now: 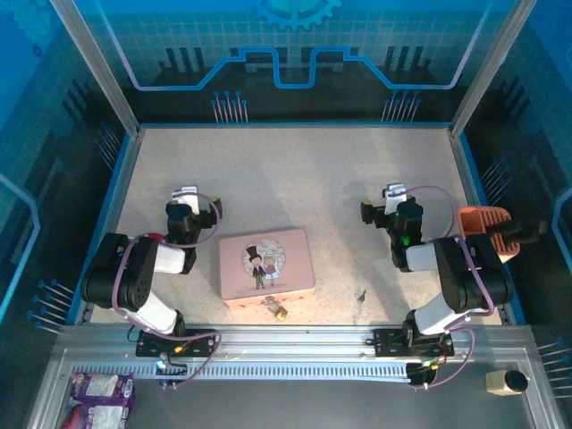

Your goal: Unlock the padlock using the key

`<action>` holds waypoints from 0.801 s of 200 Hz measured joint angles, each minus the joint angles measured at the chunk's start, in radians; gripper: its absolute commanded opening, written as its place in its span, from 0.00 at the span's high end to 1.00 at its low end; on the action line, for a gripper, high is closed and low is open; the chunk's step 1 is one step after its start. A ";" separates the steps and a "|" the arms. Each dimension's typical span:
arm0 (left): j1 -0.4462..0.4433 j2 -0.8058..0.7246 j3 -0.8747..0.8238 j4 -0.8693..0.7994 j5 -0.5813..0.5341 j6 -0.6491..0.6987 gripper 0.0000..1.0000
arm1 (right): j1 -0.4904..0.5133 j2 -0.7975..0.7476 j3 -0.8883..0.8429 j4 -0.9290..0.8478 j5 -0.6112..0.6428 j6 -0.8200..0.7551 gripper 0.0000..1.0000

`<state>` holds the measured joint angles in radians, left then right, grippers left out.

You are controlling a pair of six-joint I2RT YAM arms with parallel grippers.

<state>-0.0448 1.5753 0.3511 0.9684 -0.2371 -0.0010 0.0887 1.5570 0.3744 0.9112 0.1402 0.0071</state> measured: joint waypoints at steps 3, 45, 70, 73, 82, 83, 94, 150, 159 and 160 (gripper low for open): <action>0.000 0.000 0.000 0.000 0.000 0.000 0.01 | 0.000 0.000 0.000 0.000 -0.001 0.000 0.00; 0.000 0.000 0.000 0.000 0.000 0.000 0.01 | 0.000 0.000 0.000 -0.003 -0.007 0.000 0.00; 0.000 0.000 0.000 0.000 0.000 0.000 0.01 | 0.000 0.000 0.000 -0.005 -0.011 0.000 0.00; 0.000 0.000 0.000 0.000 0.000 0.000 0.01 | 0.000 0.000 0.000 -0.005 -0.011 0.000 0.00; 0.000 0.000 0.000 0.000 0.000 0.000 0.01 | 0.000 0.000 0.000 -0.005 -0.012 0.000 0.00; 0.000 0.000 0.000 0.000 0.000 0.000 0.01 | 0.000 0.000 0.000 -0.005 -0.012 0.000 0.00; 0.000 0.000 0.000 0.000 0.000 0.000 0.01 | 0.000 0.000 0.000 -0.005 -0.014 0.000 0.00; 0.000 0.000 0.000 0.000 0.000 0.000 0.01 | 0.000 0.000 0.000 -0.006 -0.015 0.000 0.00; 0.000 0.000 0.000 0.000 0.000 0.000 0.01 | 0.000 0.000 0.000 -0.006 -0.015 0.000 0.00; 0.000 0.000 0.000 0.000 0.000 0.000 0.01 | 0.000 0.000 0.000 -0.006 -0.015 0.000 0.00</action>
<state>-0.0448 1.5753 0.3511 0.9680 -0.2375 -0.0010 0.0887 1.5570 0.3744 0.9054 0.1253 0.0071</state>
